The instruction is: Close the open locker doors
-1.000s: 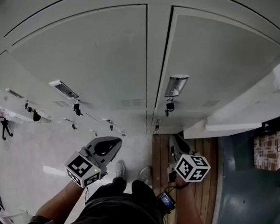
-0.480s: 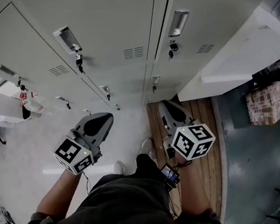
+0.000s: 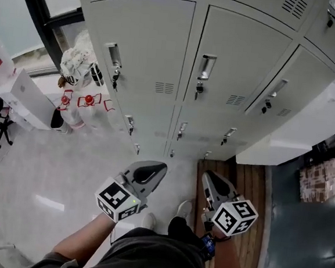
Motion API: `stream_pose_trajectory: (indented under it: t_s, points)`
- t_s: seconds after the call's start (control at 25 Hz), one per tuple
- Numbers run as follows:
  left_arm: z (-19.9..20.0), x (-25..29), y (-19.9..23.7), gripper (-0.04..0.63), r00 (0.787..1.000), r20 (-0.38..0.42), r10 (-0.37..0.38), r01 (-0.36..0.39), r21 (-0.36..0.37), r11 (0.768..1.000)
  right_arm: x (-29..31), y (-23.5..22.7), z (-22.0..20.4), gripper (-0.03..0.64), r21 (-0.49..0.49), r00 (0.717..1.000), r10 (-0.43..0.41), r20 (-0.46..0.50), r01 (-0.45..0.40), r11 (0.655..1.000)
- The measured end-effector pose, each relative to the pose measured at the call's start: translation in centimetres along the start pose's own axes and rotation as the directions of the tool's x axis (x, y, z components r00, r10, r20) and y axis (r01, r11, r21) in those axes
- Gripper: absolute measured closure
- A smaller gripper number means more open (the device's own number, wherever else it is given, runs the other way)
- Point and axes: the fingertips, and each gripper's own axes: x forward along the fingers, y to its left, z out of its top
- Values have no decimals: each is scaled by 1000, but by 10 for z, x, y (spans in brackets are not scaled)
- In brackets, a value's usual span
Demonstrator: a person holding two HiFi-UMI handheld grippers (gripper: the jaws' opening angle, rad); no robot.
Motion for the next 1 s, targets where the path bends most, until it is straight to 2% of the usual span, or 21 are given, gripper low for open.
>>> stream_pose_trajectory:
  t_s: [0.12,0.16,0.28,0.52,1.0]
  points:
    - [-1,-159,96,586,1000,31,-1,2,-26,1000,87,168,-24,586,-25,1000,4,-5,-4,1000]
    - [-1,-195,116,586,999,36,0,1,-28,1000,105,207,-29,586,-32,1000,10,-2,-10,999]
    - [5,-244,137,586,999,51,17,-16,-22,1000,126,262,-30,586,-65,999,47,12,-46,997]
    - [19,-256,123,586,996,73,48,-47,-11,999,112,285,-26,586,-75,995,98,18,-96,993]
    - [26,-217,70,586,995,50,88,-88,7,996,72,246,-18,597,-73,989,148,11,-147,986]
